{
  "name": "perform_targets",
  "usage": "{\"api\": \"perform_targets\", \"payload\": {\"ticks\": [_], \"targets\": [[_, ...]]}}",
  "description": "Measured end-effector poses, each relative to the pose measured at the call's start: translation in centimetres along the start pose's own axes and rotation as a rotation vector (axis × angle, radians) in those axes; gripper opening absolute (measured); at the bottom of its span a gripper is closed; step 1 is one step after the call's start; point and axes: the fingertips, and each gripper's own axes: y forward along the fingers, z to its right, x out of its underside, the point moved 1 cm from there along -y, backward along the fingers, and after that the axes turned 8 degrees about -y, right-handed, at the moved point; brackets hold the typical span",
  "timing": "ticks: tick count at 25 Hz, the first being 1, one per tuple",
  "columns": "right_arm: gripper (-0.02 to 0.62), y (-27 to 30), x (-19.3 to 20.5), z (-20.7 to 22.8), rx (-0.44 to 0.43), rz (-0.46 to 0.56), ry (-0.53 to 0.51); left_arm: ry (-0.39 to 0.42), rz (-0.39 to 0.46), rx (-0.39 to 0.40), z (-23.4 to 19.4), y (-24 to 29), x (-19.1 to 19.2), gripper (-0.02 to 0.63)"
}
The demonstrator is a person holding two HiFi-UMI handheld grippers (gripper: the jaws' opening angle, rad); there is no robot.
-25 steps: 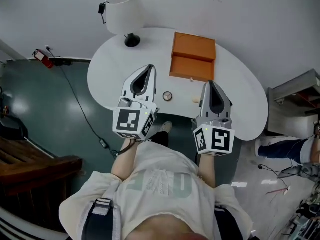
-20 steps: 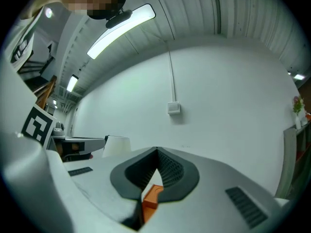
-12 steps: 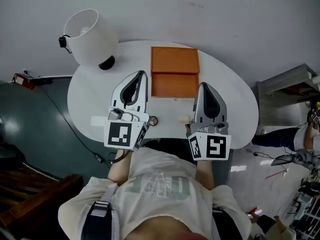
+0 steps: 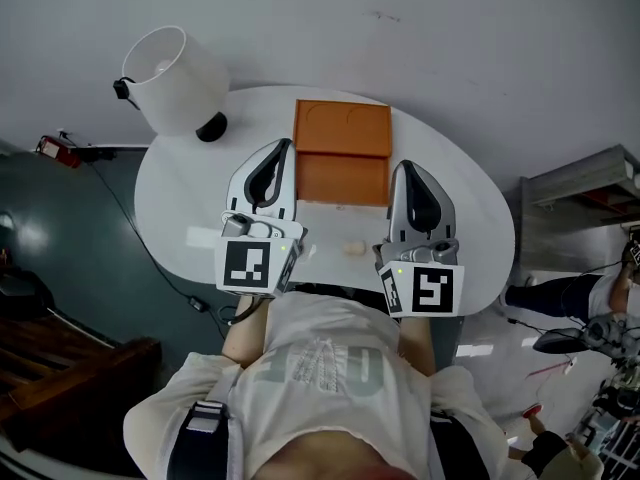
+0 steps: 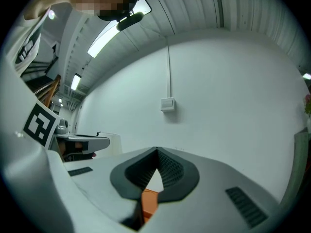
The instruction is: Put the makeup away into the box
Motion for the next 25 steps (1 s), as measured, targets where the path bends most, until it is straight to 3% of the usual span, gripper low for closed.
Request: {"api": "perform_targets", "payload": {"ticks": [10, 12, 15, 17, 22, 25], "targets": [[0.003, 1.4, 0.4, 1.0, -0.062, 0.012, 0.024, -0.016, 0.005, -0.072, -0.7, 1.4, -0.1, 0.008], [0.005, 1.7, 0.8, 1.2, -0.071, 0.004, 0.03, -0.04, -0.044, -0.03, -1.0, 1.9, 1.0, 0.086], [0.005, 1.8, 1.5, 1.1, -0.093, -0.025, 0.048, -0.054, -0.147, -0.017, -1.8, 1.4, 3.9, 0.228], [0.004, 1.9, 2.0, 0.8, -0.109, -0.044, 0.053, -0.021, -0.25, -0.04, -2.4, 0.1, 7.2, 0.277], [0.005, 2.0, 3.2, 0.1, -0.148, -0.08, 0.041, -0.1, -0.569, -0.021, -1.8, -4.3, 18.2, 0.316], [0.004, 2.2, 4.2, -0.1, -0.177, -0.114, 0.045, -0.098, -0.729, -0.031, -1.4, -7.4, 23.9, 0.319]]}}
